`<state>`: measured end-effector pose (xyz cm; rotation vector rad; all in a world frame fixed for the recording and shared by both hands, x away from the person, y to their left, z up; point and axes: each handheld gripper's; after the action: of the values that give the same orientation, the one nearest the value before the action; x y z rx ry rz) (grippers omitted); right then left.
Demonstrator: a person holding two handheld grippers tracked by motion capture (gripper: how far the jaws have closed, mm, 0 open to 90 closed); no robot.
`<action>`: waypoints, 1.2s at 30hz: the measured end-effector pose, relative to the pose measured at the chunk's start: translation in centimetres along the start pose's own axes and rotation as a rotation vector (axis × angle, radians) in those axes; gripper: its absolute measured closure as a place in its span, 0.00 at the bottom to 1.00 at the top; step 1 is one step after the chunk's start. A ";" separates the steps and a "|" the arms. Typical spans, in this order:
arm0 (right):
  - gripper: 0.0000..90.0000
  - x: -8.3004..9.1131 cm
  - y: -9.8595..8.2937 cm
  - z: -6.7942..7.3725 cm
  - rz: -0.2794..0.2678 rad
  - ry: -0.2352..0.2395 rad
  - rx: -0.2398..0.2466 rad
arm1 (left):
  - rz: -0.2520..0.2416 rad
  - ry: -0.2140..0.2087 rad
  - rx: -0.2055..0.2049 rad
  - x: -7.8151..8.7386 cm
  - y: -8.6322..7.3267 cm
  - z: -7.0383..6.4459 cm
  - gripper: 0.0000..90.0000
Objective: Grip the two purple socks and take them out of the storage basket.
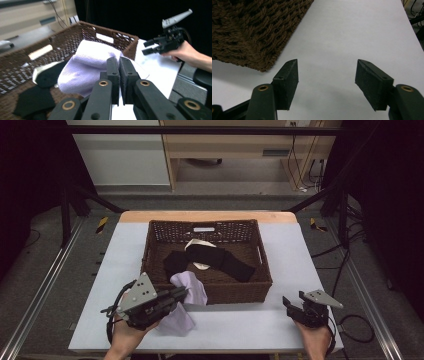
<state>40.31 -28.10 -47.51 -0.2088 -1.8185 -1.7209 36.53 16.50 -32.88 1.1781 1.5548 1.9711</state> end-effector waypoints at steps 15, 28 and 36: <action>0.40 0.0 -0.1 0.0 0.002 0.002 -0.003 | 0.124 -0.035 0.038 -2.9 -4.1 -0.9 0.96; 0.40 -0.2 -0.2 0.0 0.013 0.000 0.004 | 0.251 -0.038 0.058 -6.7 -7.6 -1.1 0.95; 0.39 -0.4 -0.3 0.1 0.025 0.002 0.002 | 0.311 -0.033 0.071 -8.7 -9.2 -0.9 0.94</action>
<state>40.44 -27.91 -47.92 -0.2279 -1.8090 -1.7017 39.05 12.68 -44.71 1.5541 1.5101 2.0852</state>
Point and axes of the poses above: each handheld gripper's, and its own axes: x roughly backward along the jaws, y roughly out of its top, z roughly to its left, and after that the axes turned 3 degrees about y, right-handed
